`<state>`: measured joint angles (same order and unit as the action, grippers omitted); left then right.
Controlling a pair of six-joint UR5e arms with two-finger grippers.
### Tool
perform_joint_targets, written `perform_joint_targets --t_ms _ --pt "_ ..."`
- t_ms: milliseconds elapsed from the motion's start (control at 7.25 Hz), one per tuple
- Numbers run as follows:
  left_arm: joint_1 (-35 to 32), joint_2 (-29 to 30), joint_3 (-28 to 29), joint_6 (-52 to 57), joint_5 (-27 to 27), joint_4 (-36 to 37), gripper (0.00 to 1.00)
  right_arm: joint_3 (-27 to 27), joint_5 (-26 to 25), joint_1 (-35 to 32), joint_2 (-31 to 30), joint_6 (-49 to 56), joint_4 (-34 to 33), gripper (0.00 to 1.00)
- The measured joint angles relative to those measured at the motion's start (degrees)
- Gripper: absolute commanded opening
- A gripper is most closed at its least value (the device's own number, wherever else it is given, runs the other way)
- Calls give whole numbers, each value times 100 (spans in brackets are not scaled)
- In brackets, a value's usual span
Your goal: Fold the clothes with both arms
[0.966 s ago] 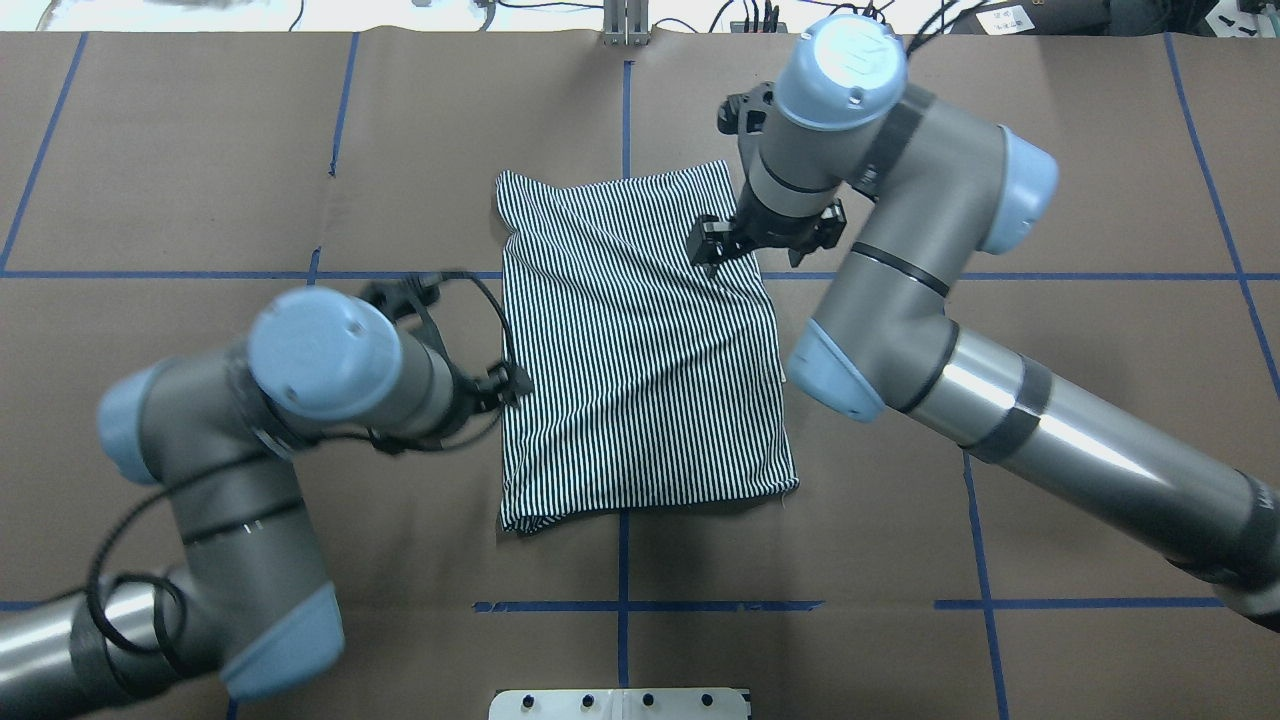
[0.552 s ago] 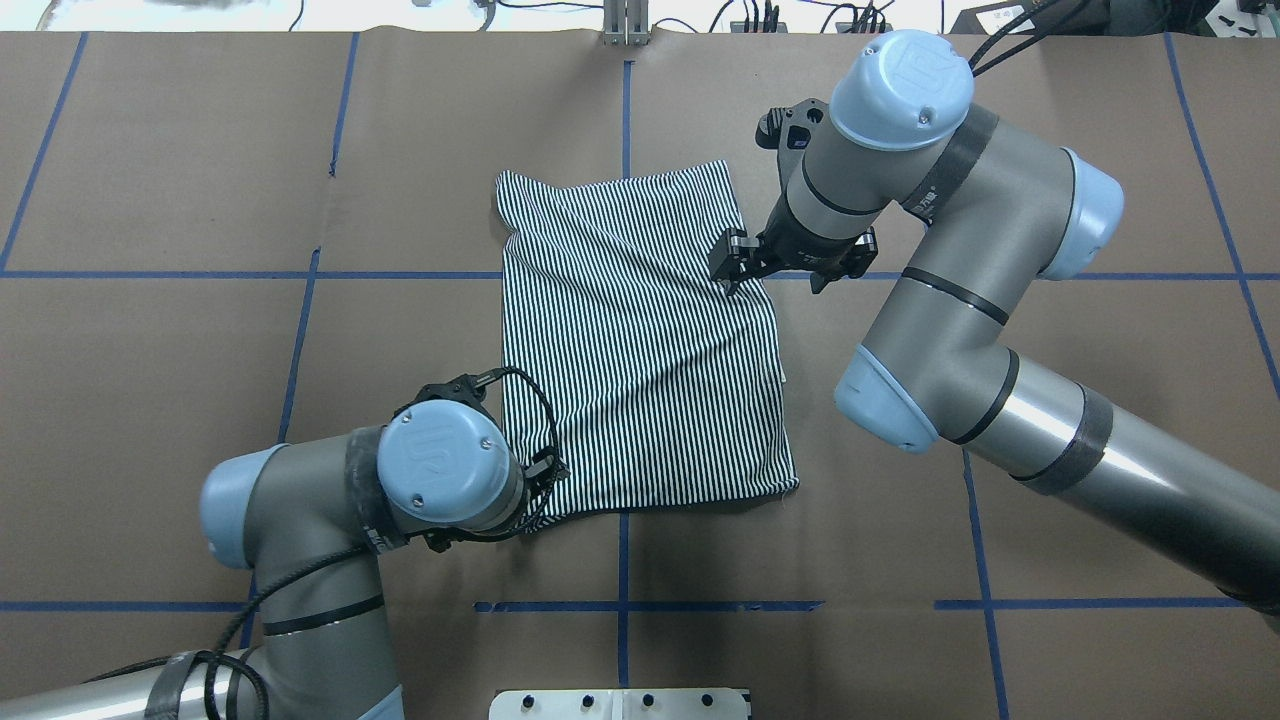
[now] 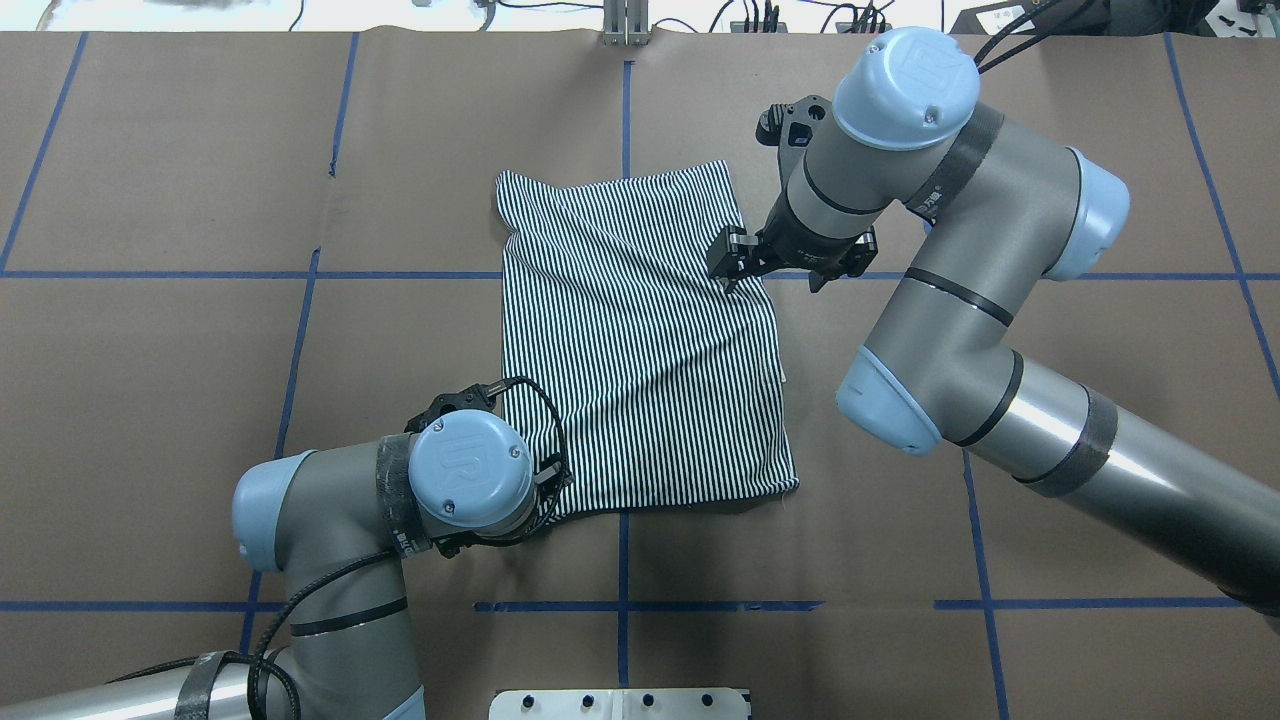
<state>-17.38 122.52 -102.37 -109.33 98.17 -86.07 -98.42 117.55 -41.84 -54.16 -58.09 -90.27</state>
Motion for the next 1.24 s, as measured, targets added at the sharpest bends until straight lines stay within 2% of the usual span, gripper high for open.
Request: perform_joint_targets --t_ms 276,690,828,1103,1241 --pt "-1 42 45 5 0 -8 80 -5 -3 0 -3 0 1 100" --pt "-2 68 70 16 -52 -28 45 -53 -4 -13 -27 0 -1 100" --pt "-3 70 93 27 -103 -36 37 -76 -4 -15 -36 0 -5 100" --pt "-3 68 120 56 -182 -86 3 -105 -4 -20 -44 0 -8 100" --pt "-3 67 117 68 -195 -102 0 -116 -4 -23 -48 0 -8 100"
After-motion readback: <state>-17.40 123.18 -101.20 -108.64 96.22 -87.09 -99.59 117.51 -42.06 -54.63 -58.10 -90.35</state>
